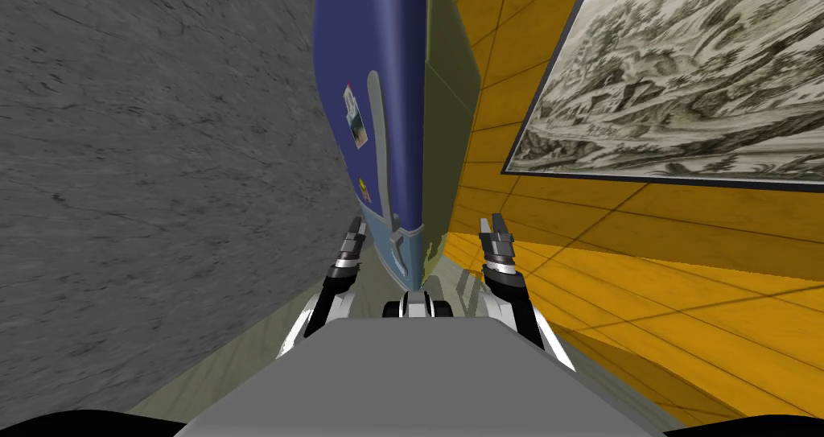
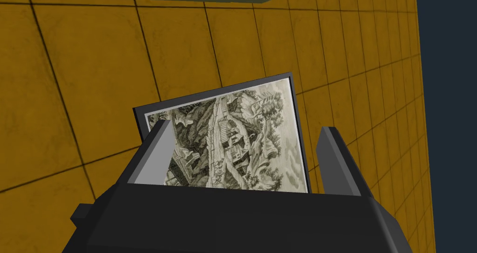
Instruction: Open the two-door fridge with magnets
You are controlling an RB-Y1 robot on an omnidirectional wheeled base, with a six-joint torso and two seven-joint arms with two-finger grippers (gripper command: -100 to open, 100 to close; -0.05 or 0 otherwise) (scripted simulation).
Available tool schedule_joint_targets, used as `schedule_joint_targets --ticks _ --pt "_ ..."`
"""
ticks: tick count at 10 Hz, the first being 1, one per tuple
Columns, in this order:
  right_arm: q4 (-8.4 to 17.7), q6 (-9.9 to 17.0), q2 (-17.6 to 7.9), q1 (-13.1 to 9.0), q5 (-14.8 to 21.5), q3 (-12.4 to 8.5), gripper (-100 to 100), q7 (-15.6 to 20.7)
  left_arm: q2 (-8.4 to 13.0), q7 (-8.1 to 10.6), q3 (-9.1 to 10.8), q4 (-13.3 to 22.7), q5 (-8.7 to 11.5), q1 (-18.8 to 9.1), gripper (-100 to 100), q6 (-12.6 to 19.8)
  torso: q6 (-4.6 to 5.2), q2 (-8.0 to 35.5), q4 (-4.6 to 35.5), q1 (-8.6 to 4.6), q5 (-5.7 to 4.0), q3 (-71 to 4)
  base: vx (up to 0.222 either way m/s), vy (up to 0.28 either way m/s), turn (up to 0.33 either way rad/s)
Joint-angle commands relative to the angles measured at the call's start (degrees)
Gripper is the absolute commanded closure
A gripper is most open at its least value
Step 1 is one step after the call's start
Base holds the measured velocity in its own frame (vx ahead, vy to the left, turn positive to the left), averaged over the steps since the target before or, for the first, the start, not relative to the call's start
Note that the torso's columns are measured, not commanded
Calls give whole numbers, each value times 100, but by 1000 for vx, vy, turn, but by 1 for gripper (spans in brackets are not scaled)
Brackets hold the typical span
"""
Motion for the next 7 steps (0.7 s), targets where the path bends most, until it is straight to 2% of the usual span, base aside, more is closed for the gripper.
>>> schedule_joint_targets --ticks 1,4,7 --pt "0 0 0 0 0 0 0 0 -170 -162 4 282 -213 -76 -100 87 0 -1 0 7 2 -1 -37 -90 -73" --pt "0 0 0 0 0 0 0 0 3 -315 12 539 -430 -128 -100 188 -1 1 0 11 3 0 -31 -91 -56" --pt "0 0 0 0 0 0 0 0 377 -526 22 887 -730 -200 -100 325 0 3 1 10 2 1 -40 -102 -74"
